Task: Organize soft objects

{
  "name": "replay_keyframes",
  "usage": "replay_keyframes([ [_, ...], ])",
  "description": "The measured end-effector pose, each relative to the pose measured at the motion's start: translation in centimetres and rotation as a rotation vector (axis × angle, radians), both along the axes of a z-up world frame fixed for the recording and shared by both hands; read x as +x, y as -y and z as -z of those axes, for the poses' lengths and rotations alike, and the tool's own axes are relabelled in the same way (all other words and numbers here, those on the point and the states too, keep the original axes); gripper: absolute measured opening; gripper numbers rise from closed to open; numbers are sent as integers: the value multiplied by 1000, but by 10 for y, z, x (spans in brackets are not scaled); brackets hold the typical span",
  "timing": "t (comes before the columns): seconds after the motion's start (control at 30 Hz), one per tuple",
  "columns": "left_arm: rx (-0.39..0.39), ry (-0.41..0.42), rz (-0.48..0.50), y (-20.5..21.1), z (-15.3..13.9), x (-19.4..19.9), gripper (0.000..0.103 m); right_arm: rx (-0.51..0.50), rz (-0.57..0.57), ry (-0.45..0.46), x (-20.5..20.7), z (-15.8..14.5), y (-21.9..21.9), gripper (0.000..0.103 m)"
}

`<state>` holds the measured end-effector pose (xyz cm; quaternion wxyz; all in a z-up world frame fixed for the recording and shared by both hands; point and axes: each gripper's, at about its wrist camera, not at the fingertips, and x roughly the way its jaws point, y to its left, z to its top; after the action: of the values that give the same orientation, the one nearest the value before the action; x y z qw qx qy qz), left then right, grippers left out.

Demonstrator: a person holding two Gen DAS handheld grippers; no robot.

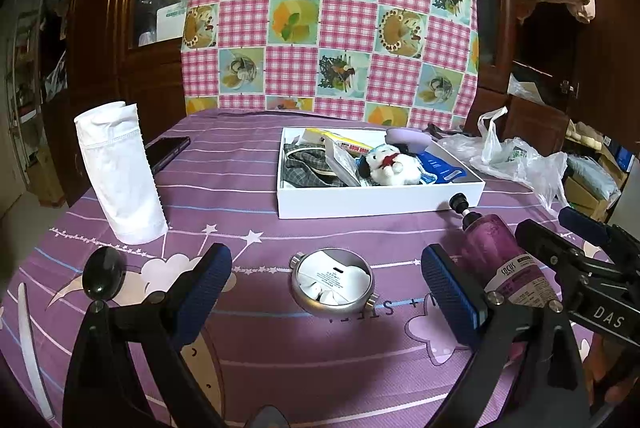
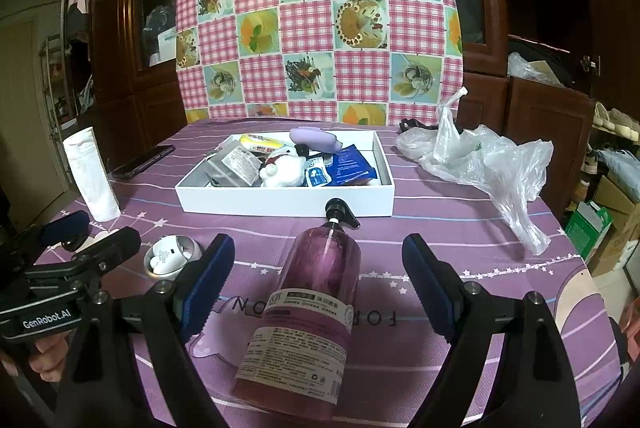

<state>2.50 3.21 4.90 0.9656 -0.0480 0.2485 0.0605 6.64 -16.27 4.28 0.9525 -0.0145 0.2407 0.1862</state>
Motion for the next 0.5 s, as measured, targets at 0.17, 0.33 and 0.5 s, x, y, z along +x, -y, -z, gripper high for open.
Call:
replay_keyframes([
  [0.17,0,0,2,0,0,0,97,-1,-2,-3,2,1,1,86],
  [0.33,-1,-1,0,-1,0,0,97,-1,-2,-3,2,1,1,86],
  [0.5,3,-7,-1,-1,1,1,97,0,-2,-2,2,1,1,86],
])
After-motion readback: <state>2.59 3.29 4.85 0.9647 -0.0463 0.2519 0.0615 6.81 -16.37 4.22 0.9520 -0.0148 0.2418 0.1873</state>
